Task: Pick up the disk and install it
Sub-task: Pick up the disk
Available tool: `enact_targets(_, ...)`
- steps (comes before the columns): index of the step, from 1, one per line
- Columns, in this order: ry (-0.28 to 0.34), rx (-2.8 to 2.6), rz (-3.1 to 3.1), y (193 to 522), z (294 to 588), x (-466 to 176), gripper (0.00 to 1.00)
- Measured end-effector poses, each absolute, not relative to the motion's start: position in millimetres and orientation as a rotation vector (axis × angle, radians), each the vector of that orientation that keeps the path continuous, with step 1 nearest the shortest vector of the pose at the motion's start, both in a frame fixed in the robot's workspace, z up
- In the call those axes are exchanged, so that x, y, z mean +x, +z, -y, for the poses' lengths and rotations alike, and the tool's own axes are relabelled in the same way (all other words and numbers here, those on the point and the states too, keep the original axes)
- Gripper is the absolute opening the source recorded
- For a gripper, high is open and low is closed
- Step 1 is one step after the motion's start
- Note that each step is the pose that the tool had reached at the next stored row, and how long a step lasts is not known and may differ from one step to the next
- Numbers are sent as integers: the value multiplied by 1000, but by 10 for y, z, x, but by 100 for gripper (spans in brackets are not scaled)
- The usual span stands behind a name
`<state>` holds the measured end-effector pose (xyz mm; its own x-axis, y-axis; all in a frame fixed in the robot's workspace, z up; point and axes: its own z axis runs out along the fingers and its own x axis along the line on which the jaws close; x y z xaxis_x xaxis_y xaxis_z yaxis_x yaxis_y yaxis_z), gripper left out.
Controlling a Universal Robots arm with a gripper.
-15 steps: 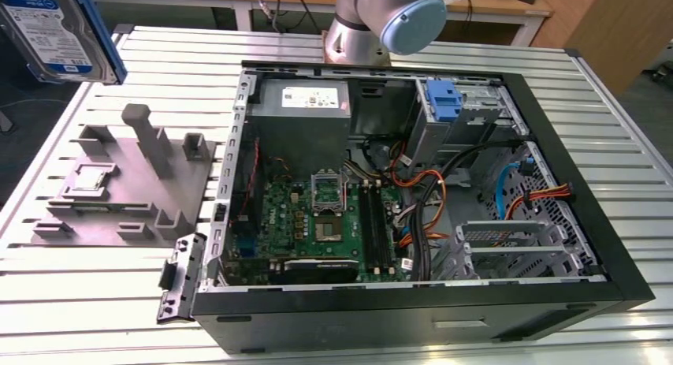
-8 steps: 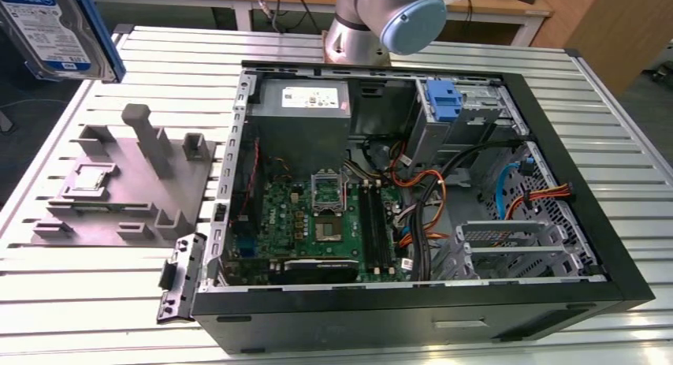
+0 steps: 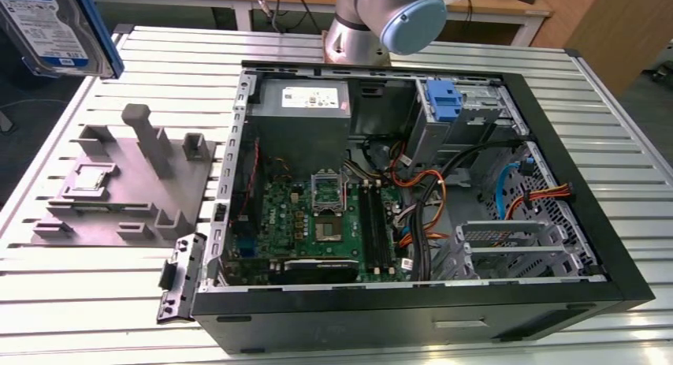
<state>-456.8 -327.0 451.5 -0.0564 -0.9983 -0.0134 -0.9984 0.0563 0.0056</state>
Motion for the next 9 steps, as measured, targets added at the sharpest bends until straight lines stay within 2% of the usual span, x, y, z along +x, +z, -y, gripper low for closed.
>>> enact_targets(9,21,-2154,-2279,4536,3270,-4568,36)
